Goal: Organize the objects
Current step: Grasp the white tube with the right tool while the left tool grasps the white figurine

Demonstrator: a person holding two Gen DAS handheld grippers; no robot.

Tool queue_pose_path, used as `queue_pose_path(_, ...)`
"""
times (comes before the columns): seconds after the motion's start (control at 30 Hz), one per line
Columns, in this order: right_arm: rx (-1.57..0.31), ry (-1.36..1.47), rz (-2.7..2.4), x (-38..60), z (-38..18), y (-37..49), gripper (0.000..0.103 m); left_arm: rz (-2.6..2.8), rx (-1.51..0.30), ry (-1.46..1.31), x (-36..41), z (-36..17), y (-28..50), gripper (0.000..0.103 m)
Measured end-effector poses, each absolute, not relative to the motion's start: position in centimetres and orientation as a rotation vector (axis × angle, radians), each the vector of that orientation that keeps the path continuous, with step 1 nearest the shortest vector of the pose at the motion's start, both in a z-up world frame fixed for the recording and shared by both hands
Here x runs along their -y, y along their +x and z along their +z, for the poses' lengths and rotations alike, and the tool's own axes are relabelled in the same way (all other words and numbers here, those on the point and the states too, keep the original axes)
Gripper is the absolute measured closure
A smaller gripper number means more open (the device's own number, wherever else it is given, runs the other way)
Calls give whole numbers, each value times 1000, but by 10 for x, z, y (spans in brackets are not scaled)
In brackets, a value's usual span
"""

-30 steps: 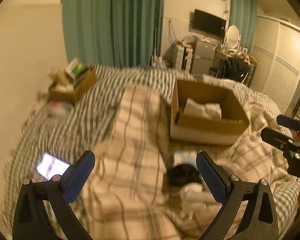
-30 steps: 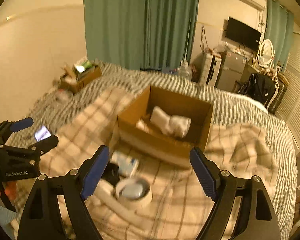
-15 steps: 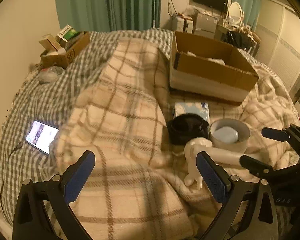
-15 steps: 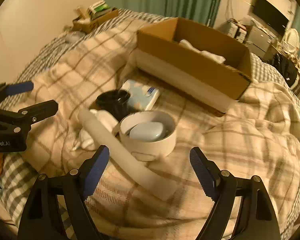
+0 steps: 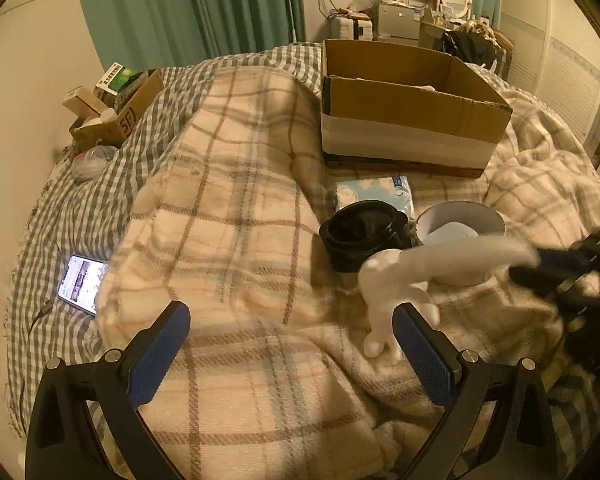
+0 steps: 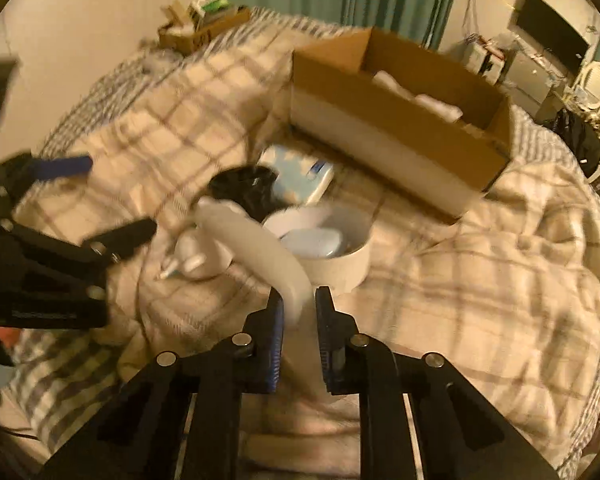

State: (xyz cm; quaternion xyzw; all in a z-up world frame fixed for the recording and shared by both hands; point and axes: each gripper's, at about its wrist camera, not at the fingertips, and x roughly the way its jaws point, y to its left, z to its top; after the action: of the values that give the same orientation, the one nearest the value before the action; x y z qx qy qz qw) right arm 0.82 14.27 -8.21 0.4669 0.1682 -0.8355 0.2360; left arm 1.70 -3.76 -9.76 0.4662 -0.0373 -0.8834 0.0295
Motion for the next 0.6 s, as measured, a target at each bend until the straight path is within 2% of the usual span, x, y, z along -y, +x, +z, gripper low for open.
queue_pose_path(0.27, -431, 1173, -2485, -179, -34, -7, 89, -2722, 227, 1488, 7, -106, 1, 0)
queue_pose_path(0.43, -418, 1195, -2549, -195, -32, -19, 89, -2711, 199, 1575, -5, -126, -19, 1)
queue_pose_path(0.53, -423, 1207, -2546, -195, -38, -21, 89, -2705, 127, 1674, -7, -143, -28, 14)
queue_pose_path(0.6, -440, 1216, -2536, -191, -42, -22, 89, -2711, 71, 1716, -7, -149, -31, 29)
